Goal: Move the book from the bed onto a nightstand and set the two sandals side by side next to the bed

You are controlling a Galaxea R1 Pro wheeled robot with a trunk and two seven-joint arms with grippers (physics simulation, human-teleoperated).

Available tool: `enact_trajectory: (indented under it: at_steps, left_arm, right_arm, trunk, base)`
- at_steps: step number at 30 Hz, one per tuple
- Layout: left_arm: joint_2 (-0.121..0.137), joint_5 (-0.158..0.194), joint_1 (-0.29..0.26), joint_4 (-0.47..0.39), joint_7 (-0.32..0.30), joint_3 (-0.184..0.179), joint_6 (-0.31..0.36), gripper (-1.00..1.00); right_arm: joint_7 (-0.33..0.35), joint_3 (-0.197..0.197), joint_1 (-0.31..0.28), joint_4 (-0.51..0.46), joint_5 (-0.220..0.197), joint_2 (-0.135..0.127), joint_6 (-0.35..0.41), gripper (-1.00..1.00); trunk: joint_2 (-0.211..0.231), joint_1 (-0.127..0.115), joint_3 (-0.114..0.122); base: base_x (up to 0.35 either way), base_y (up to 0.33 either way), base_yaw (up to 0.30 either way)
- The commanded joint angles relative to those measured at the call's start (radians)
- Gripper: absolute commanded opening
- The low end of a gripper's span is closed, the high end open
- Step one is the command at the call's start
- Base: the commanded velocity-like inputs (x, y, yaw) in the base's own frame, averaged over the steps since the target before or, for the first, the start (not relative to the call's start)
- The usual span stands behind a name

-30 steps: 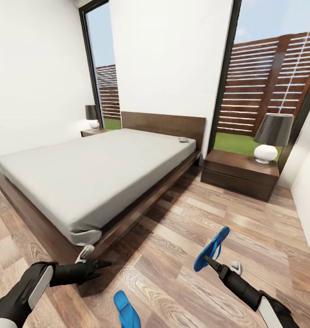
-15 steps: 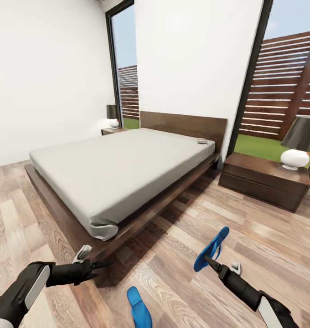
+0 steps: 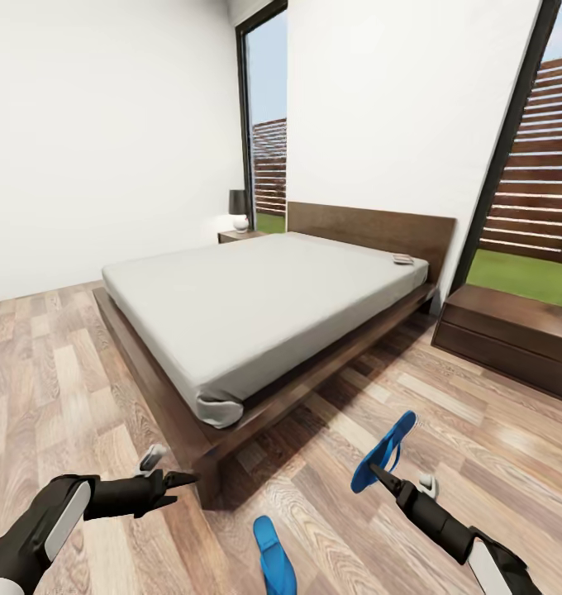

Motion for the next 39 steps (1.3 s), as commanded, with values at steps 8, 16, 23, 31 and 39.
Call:
enact_trajectory:
  at_steps: [8,16,23,31,39]
  left_arm:
    - [0.0,-0.002,-0.001,0.0,-0.005,0.001,0.003,1.0]
    - [0.0,-0.002,-0.001,0.0,-0.005,0.001,0.003,1.0]
    - [0.0,-0.002,-0.001,0.0,-0.005,0.001,0.003,1.0]
    - [-0.001,-0.003,-0.001,0.0,-0.005,0.001,0.001,1.0]
    - [-0.002,-0.005,-0.001,0.0,-0.005,0.003,0.0,1.0]
  right_arm:
    - [0.004,-0.001,0.0,0.0,-0.009,0.0,0.01,-1.0]
    - [0.004,-0.002,0.0,0.0,-0.009,0.0,0.009,-1.0]
    - [0.004,-0.001,0.0,0.0,-0.009,0.0,0.009,-1.0]
    - [0.004,-0.002,0.0,0.0,-0.01,0.0,0.009,-1.0]
    - [0.004,-0.003,0.0,0.0,-0.011,0.0,0.009,-1.0]
  trunk:
    - [0.0,0.0,-0.001]
    - [0.0,0.0,-0.001]
    - [0.0,0.0,-0.001]
    - [0.0,0.0,-0.001]
    - [0.0,0.0,-0.001]
  base:
    - [0.0,0.0,0.261]
    - [0.0,0.0,0.261]
    - [0.0,0.0,0.26]
    - [0.0,0.0,0.259]
    - [0.0,0.0,0.243]
